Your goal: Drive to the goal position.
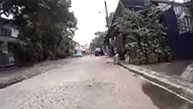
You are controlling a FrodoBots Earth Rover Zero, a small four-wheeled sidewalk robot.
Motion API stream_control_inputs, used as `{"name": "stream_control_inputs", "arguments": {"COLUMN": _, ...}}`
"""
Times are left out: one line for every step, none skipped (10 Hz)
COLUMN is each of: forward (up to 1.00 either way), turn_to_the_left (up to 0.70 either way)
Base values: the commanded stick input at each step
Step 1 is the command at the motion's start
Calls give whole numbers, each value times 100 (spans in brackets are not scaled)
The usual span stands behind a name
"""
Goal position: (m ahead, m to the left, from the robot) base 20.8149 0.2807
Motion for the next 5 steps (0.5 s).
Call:
{"name": "stream_control_inputs", "arguments": {"forward": 100, "turn_to_the_left": 0}}
{"name": "stream_control_inputs", "arguments": {"forward": 100, "turn_to_the_left": 0}}
{"name": "stream_control_inputs", "arguments": {"forward": 100, "turn_to_the_left": 0}}
{"name": "stream_control_inputs", "arguments": {"forward": 100, "turn_to_the_left": 19}}
{"name": "stream_control_inputs", "arguments": {"forward": 100, "turn_to_the_left": 27}}
